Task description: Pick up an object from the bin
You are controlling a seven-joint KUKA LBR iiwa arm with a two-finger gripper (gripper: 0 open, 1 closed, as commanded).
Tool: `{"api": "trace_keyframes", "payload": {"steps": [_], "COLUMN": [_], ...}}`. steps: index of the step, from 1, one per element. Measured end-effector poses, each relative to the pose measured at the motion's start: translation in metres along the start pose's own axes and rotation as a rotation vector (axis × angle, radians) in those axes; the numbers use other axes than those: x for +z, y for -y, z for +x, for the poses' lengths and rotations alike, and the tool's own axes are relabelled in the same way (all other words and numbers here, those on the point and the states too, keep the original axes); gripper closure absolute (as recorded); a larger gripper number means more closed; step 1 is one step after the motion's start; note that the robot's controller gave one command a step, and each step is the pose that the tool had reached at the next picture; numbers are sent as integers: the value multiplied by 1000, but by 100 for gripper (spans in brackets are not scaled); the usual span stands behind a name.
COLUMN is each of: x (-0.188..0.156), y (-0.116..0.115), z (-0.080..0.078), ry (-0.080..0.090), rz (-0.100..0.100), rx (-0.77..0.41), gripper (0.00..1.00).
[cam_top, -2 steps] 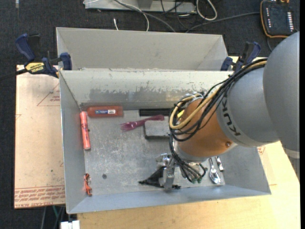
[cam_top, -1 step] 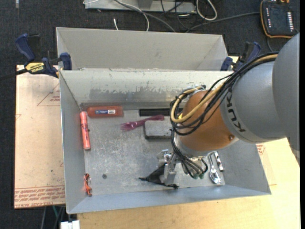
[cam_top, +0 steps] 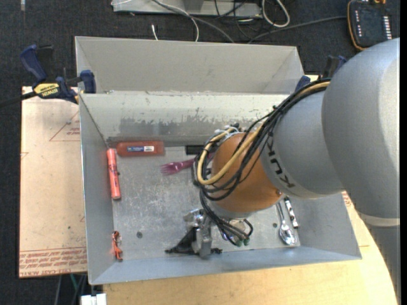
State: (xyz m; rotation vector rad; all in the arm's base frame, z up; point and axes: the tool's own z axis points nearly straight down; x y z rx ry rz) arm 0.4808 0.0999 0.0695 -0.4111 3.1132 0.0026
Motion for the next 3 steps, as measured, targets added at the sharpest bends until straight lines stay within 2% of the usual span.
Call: {"api": "trace_keyframes", "payload": {"steps": [1,2,3], "x": [-101,-65,-135], "y": [25,-18,-10], "z": [-8,-14,-23], "ry": [2,-4,3], "rz": [1,-3,0], "rx": [75,-1,23], "gripper": [100,100,100]}}
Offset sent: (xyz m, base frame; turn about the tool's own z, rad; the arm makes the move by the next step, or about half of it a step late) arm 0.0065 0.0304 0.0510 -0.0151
